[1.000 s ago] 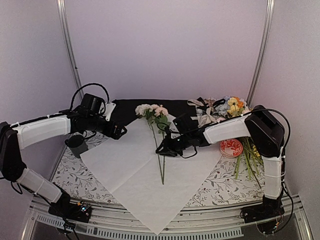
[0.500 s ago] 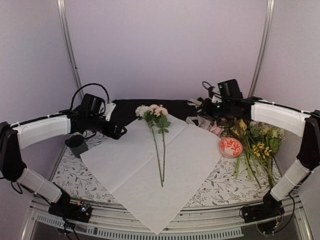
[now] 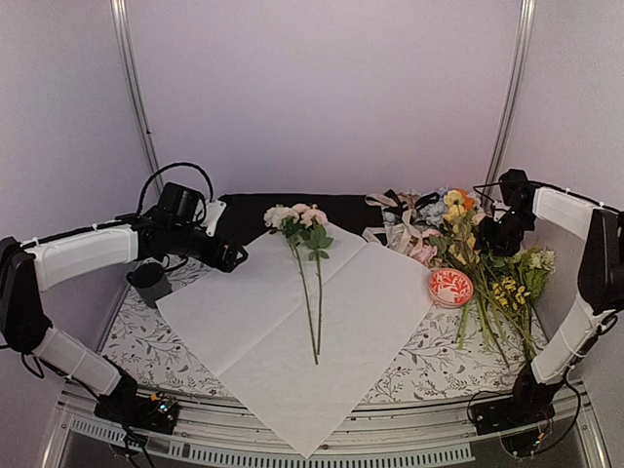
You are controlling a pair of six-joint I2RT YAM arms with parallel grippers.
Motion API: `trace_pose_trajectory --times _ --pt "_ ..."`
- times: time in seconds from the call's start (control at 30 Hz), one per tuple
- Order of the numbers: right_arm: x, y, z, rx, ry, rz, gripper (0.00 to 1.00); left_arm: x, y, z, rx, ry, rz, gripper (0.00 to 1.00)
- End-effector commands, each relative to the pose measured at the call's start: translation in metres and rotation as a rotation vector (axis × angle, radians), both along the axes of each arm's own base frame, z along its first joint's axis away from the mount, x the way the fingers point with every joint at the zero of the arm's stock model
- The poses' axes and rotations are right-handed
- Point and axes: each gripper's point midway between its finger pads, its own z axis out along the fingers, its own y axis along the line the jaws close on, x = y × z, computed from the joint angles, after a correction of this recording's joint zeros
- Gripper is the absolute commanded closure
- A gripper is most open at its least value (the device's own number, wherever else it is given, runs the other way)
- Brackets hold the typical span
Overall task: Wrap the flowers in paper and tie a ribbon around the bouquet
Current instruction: Pick up the fake flower from the corner of the board.
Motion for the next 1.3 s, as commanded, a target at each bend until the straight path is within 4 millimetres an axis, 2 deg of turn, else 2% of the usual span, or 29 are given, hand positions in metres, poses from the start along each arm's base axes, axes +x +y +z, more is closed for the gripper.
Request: trace_pose_trajectory --times 0.0,0.03,0.1,0.17,0.23,0.33,0.47,0.6,0.7,0.87,0.93,1.07,1.13,1.2,1.27 --pt "-0.026 0.007 -0.01 0.004 0.145 0.073 0.59 0.004 -0.001 -0.001 -0.005 0.004 0.004 0.02" --pt "-0.027 0.013 -0.005 0.042 0.132 0.086 0.59 0.005 0.0 -0.002 -0.003 0.005 0.006 0.02" --pt "-0.034 0.025 0.001 0.093 0.127 0.104 0.51 0.005 0.0 -0.002 -0.003 0.006 0.006 0.02" --pt "-0.049 0.025 -0.008 0.08 0.196 0.097 0.48 0.005 -0.001 -0.001 -0.006 0.006 0.002 0.02" --pt "-0.065 0.019 -0.018 0.049 0.259 0.079 0.49 0.005 -0.002 -0.001 -0.009 0.007 0.0 0.02" --pt "-0.077 0.018 -0.026 0.044 0.3 0.08 0.5 0.004 -0.003 -0.002 -0.014 0.013 -0.005 0.02" --pt "-0.081 0.02 -0.026 0.059 0.313 0.079 0.48 0.004 -0.004 -0.002 -0.015 0.015 -0.006 0.02" --pt "-0.086 0.018 -0.04 0.048 0.346 0.074 0.5 0.004 -0.005 -0.002 -0.017 0.016 -0.011 0.02" --pt "-0.086 0.018 -0.049 0.05 0.37 0.077 0.53 0.004 -0.004 -0.003 -0.014 0.019 -0.008 0.02" --pt "-0.084 0.014 -0.05 0.029 0.37 0.076 0.58 0.003 -0.003 -0.002 -0.014 0.018 -0.006 0.02" --pt "-0.084 0.013 -0.052 0.021 0.372 0.071 0.62 0.004 -0.003 -0.002 -0.013 0.017 -0.006 0.02" --pt "-0.084 0.015 -0.052 0.028 0.377 0.081 0.8 0.004 -0.004 -0.003 -0.014 0.021 -0.008 0.02" --pt "-0.085 0.013 -0.049 0.021 0.369 0.082 0.87 0.004 -0.004 -0.002 -0.014 0.019 -0.008 0.02" --pt "-0.074 0.012 -0.035 0.012 0.32 0.084 0.94 0.004 -0.004 -0.003 -0.014 0.021 -0.01 0.02" --pt "-0.072 0.011 -0.031 0.003 0.306 0.089 1.0 0.004 -0.004 -0.003 -0.015 0.021 -0.011 0.02"
